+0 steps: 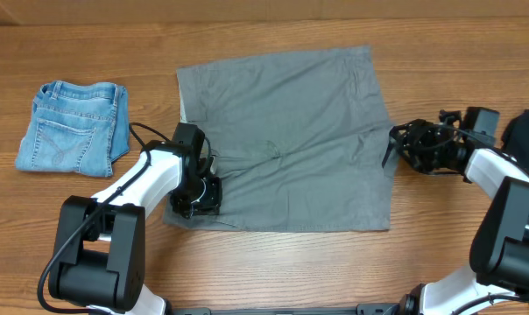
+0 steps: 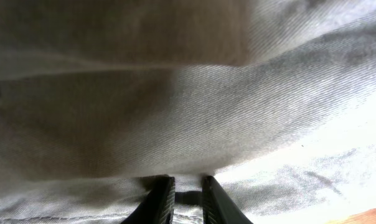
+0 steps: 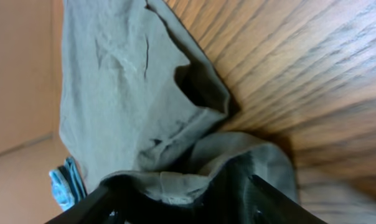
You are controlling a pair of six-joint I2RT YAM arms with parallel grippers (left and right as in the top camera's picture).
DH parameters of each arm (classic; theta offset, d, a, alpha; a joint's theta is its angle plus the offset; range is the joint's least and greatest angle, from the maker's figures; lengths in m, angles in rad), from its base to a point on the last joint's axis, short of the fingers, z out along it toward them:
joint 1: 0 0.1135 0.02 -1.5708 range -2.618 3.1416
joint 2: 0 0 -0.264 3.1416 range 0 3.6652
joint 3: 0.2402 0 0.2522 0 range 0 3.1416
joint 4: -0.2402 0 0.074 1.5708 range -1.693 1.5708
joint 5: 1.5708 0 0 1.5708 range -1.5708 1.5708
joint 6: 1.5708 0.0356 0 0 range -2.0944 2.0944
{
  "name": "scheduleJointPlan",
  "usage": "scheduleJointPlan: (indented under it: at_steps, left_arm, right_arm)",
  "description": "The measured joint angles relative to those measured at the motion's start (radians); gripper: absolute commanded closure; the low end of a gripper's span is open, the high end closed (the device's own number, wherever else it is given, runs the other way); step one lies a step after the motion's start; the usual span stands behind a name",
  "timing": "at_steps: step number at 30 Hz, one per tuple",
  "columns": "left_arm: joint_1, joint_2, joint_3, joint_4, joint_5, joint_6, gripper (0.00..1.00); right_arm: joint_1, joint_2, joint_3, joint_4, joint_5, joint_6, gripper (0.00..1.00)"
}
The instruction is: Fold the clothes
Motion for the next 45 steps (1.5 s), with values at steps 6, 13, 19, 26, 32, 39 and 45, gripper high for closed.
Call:
scheduleJointPlan:
  at_steps: [6, 13, 19, 26, 32, 39, 45]
  left_arm:
    - [0.0, 0.0, 0.0, 0.0, 0.0, 0.0, 0.79]
    - [0.0, 0.0, 0.0, 0.0, 0.0, 0.003, 0.79]
    - [0.0, 0.0, 0.0, 0.0, -0.001, 0.003, 0.8]
    - [0.0, 0.0, 0.0, 0.0, -0.001, 0.003, 0.8]
    - [0.001, -0.001, -0.001, 0.0, 0.006, 0.004, 0.8]
    - [0.011, 0.013, 0.022, -0.029, 0.039, 0.045, 0.75]
    - [0.011, 0.034, 0.146, -0.136, 0.035, 0.085, 0.66]
  right_arm:
    - [0.046, 0.0, -0.001, 0.086, 0.042, 0.087, 0.87]
    - [0.027, 0.0, 0.0, 0.198, 0.013, 0.117, 0.45]
    - [-0.053, 0.0, 0.002, 0.112, -0.005, 0.111, 0.64]
    - [-0.163, 0.0, 0.007, -0.164, -0.179, 0.003, 0.67]
    - [-0.163, 0.0, 0.007, -0.555, -0.13, -0.187, 0.66]
    - [-0.115, 0.0, 0.006, -0.751, 0.082, -0.309, 0.66]
    - [-0.056, 0.0, -0.035, -0.739, 0.145, -0.334, 0.67]
